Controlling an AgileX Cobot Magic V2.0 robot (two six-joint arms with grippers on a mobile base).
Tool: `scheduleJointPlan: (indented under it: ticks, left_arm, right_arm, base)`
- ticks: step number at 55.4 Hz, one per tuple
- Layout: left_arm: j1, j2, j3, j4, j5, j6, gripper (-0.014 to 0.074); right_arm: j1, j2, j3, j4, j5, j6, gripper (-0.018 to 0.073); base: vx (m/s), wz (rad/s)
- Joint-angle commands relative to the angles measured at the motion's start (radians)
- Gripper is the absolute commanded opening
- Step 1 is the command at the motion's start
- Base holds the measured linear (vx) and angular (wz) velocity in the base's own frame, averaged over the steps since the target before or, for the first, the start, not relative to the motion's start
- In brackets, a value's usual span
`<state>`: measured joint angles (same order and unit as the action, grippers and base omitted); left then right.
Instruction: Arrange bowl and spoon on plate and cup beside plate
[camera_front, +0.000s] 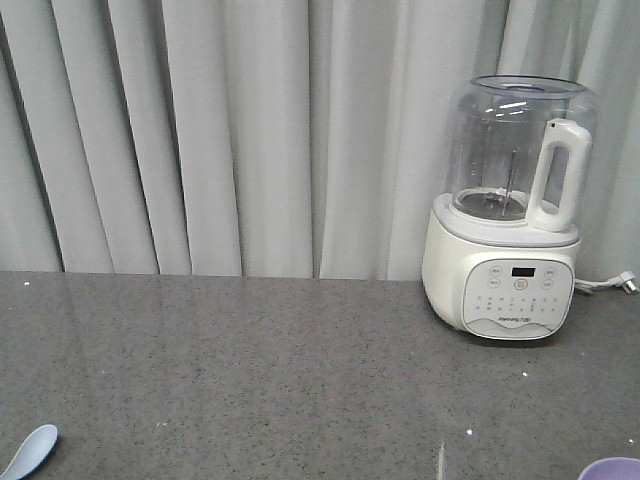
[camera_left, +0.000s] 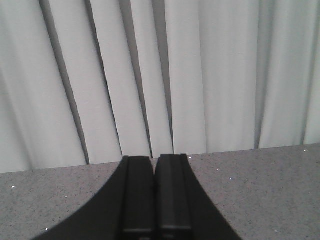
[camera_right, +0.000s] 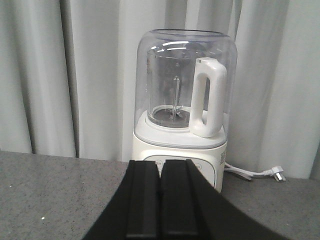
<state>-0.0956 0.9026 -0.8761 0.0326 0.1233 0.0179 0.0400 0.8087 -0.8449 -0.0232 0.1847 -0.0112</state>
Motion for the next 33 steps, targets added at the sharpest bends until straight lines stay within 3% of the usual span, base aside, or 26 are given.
scheduleJointPlan:
  ticks: [1, 9, 25, 29, 33]
  left_arm:
    - [0.0, 0.007, -0.038, -0.01, -0.117, -0.004, 0.0034]
    - [0.0, 0.017, -0.038, -0.01, -0.117, -0.004, 0.0153]
    - [0.0, 0.017, -0.038, -0.01, -0.114, -0.004, 0.0545]
    - [0.0, 0.017, -0.038, -0.006, -0.135, -0.001, 0.059]
    - [0.0, 0.017, -0.038, -0.011, -0.164, -0.004, 0.0599]
  right_arm:
    - [0.002, -0.003, -0.036, -0.011, -0.086, -0.009, 0.0027]
    - [0.002, -0.003, -0.036, -0.033, -0.082, -0.02, 0.0157]
    - [0.002, -0.003, -0.036, -0.032, -0.071, -0.03, 0.0666]
    - [0.002, -0.003, -0.036, -0.032, -0.074, -0.036, 0.0724]
    - [0.002, -0.003, -0.036, -0.032, -0.074, -0.036, 0.0728]
  base:
    - [0.0, 0.0]
    - [0.0, 0.0]
    - [0.0, 0.0]
    - [0.0, 0.0]
    - [0.0, 0.0]
